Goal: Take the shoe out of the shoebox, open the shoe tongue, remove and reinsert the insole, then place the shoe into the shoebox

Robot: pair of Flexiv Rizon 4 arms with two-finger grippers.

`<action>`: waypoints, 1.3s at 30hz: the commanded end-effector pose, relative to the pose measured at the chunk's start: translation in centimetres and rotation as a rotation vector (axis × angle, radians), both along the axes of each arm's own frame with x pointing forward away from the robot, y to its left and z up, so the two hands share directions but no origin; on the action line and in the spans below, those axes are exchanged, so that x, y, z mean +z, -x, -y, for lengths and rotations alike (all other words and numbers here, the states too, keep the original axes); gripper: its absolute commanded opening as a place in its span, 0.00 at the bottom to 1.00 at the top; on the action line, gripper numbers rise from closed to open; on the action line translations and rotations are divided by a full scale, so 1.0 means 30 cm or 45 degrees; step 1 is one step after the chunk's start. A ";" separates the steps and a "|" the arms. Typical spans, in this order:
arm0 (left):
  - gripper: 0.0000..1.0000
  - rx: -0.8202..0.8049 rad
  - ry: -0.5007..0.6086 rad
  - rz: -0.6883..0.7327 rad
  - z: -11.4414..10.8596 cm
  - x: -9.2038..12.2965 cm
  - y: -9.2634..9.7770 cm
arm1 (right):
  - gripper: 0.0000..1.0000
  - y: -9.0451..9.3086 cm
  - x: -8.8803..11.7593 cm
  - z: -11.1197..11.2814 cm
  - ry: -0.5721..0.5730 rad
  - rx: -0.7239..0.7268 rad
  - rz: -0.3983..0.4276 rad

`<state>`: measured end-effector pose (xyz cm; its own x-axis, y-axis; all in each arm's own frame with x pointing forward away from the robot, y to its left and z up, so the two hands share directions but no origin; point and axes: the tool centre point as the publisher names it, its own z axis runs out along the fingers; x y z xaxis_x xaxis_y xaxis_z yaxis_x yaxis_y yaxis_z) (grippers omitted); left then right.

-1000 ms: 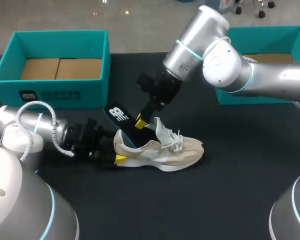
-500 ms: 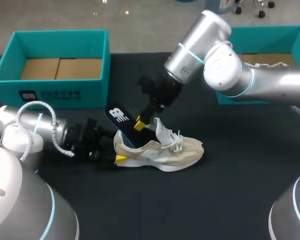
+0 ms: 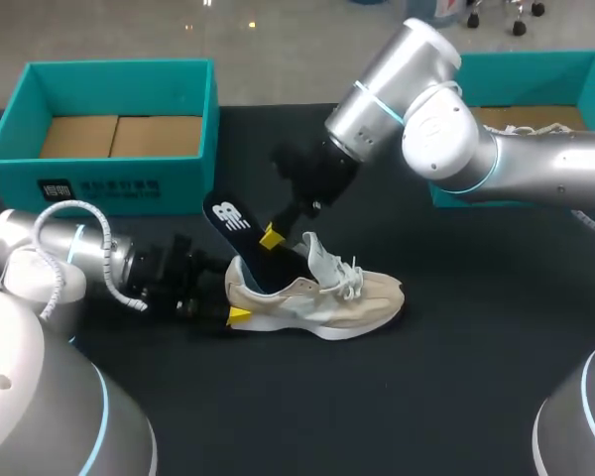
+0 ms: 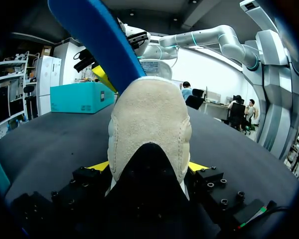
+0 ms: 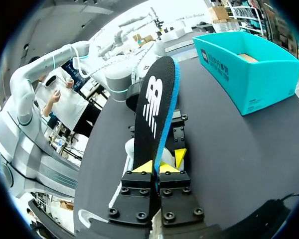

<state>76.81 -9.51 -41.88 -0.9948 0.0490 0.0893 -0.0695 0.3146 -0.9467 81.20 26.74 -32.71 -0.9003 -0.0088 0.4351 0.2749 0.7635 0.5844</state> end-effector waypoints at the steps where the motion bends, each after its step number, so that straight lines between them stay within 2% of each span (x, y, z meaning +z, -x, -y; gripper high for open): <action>1: 0.00 0.000 -0.001 0.000 0.003 -0.001 0.002 | 0.00 0.000 0.057 0.012 0.002 -0.031 0.022; 10: 0.00 0.000 -0.001 0.000 0.003 -0.001 0.002 | 0.00 -0.048 0.191 0.017 -0.105 -0.191 0.075; 26: 0.00 0.000 -0.001 0.000 0.003 -0.001 0.002 | 0.00 -0.131 0.458 -0.027 -0.288 -0.319 0.139; 39: 0.00 0.000 -0.001 0.000 0.003 -0.001 0.002 | 0.00 -0.131 0.458 -0.027 -0.288 -0.319 0.139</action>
